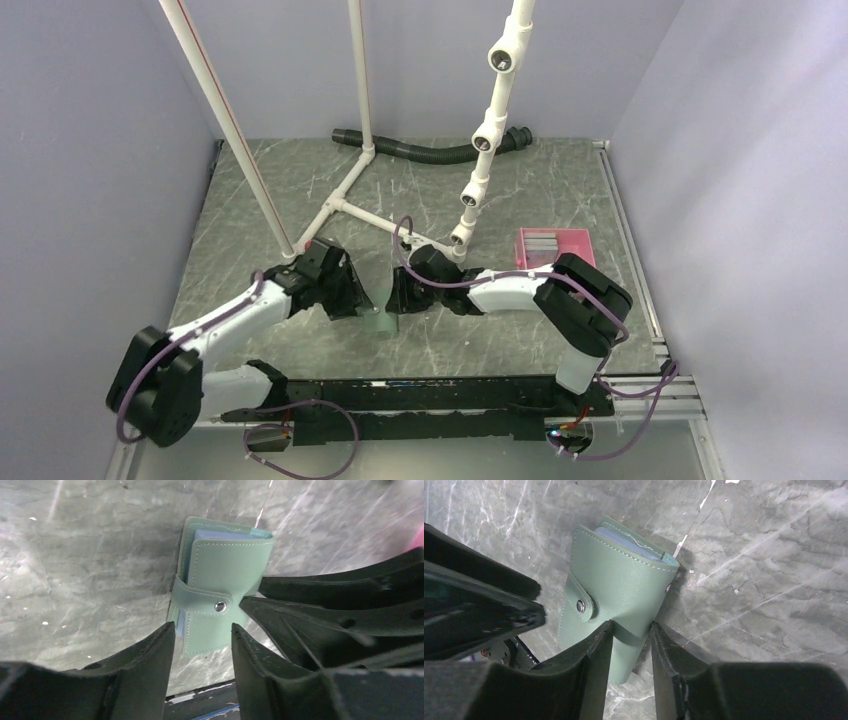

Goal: Put the credit cards into the card holder
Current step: Open the card holder at the center of the board.

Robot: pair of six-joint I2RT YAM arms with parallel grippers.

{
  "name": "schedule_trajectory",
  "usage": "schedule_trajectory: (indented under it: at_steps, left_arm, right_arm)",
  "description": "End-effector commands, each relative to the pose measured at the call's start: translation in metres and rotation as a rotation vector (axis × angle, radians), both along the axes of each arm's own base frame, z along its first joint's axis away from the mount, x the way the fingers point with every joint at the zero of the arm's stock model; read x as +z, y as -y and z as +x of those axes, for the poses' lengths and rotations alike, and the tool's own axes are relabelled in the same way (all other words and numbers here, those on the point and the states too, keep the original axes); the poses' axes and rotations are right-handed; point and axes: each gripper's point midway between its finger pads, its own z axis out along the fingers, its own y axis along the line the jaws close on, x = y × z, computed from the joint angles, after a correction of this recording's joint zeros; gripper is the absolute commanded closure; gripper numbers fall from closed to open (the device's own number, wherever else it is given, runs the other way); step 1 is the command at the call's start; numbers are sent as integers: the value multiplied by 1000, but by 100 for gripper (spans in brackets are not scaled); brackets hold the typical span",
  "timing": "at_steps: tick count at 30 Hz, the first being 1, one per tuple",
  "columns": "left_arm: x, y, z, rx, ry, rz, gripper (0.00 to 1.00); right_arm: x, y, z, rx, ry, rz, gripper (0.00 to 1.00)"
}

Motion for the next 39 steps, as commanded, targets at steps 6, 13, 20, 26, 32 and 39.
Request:
schedule_trajectory:
  at_steps: [6,13,20,26,32,39]
  left_arm:
    - [-7,22,16,-194,3,188,59]
    - [-23,22,18,-171,-58,332,53]
    - [-47,4,12,-122,-156,477,58]
    - [-73,8,3,-167,-200,463,64]
    - [-65,13,-2,-219,-119,375,83]
    - [-18,15,2,-238,127,221,100]
  right_arm:
    - [0,-5,6,24,46,7,71]
    - [-4,-7,3,35,33,12,72]
    - [-3,-8,5,33,37,16,72]
    - [-3,-9,6,27,42,18,72]
    - [-7,-3,11,37,74,-32,68]
    - [-15,4,18,84,139,-122,59]
